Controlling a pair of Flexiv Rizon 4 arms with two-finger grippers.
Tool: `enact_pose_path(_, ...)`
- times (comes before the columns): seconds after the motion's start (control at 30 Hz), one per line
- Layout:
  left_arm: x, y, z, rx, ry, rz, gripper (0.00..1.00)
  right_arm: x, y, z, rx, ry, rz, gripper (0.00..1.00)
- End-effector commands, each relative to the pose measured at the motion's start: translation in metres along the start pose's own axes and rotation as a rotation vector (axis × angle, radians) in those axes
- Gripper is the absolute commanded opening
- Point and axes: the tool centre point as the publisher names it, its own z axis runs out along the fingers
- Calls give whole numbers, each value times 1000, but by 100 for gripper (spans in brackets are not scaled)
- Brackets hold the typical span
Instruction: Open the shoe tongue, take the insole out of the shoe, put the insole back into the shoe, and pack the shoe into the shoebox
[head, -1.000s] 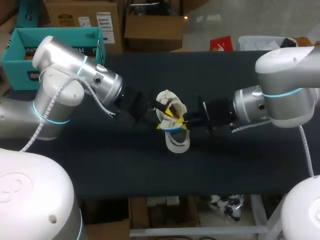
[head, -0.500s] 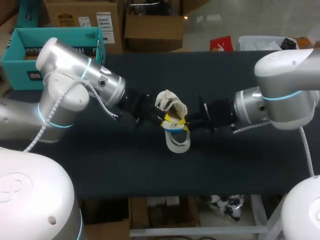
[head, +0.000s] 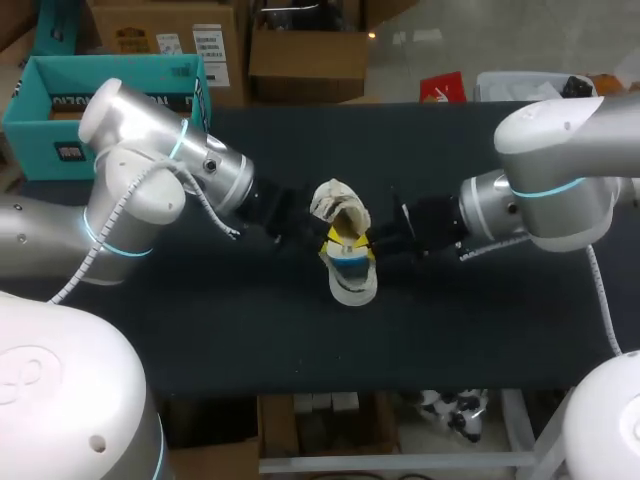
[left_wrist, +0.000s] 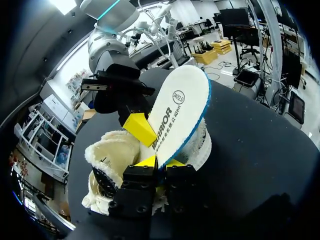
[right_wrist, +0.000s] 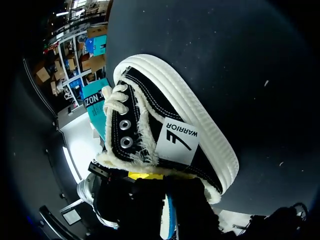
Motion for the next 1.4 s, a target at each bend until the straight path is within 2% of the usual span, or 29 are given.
enact_pose_path(0.03, 3, -5, -4, 21, -15, 10, 63, 0, -1, -3, -6, 4, 6, 0)
enact_pose_path(0.27, 14, -26, -18, 85, -41, 68, 65, -4, -3, -10, -32, 33, 32, 0)
enact_pose_path(0.37, 16, -32, -23, 113, -43, 83, 60, -5, -1, -11, -35, 43, 41, 0)
enact_pose_path(0.43, 16, -33, -23, 119, -42, 86, 49, -6, 0, -11, -35, 46, 43, 0)
enact_pose_path(0.5, 16, -34, -21, 121, -40, 92, 42, -5, 1, -11, -35, 48, 46, 0)
enact_pose_path(0.83, 15, -38, -10, 125, -21, 114, 40, -4, 3, -10, -29, 71, 67, 0)
enact_pose_path(0.87, 14, -39, -9, 127, -20, 115, 33, -4, 3, -10, -29, 72, 68, 0)
enact_pose_path(0.9, 14, -39, -9, 128, -20, 116, 22, -4, 3, -10, -29, 72, 70, 0)
enact_pose_path(0.93, 13, -39, -8, 134, -19, 116, 0, -4, 3, -10, -29, 72, 71, 0)
enact_pose_path(1.1, 10, -35, -6, 123, -22, 109, 0, -5, -2, -12, -25, 81, 70, 2)
enact_pose_path(1.13, 10, -35, -6, 121, -23, 108, 0, -5, -4, -13, -28, 84, 70, 28)
enact_pose_path(1.17, 10, -34, -6, 115, -23, 107, 0, -5, -8, -15, -31, 87, 70, 44)
enact_pose_path(1.2, 10, -34, -5, 109, -25, 107, 0, -5, -12, -17, -36, 90, 68, 55)
enact_pose_path(1.27, 9, -33, -5, 102, -28, 107, 0, -4, -19, -22, -49, 93, 63, 68)
enact_pose_path(1.3, 9, -33, -4, 97, -30, 108, 0, -4, -26, -25, -66, 94, 63, 64)
enact_pose_path(1.4, 10, -34, -2, 90, -32, 112, 0, -5, -35, -29, -108, 89, 77, 36)
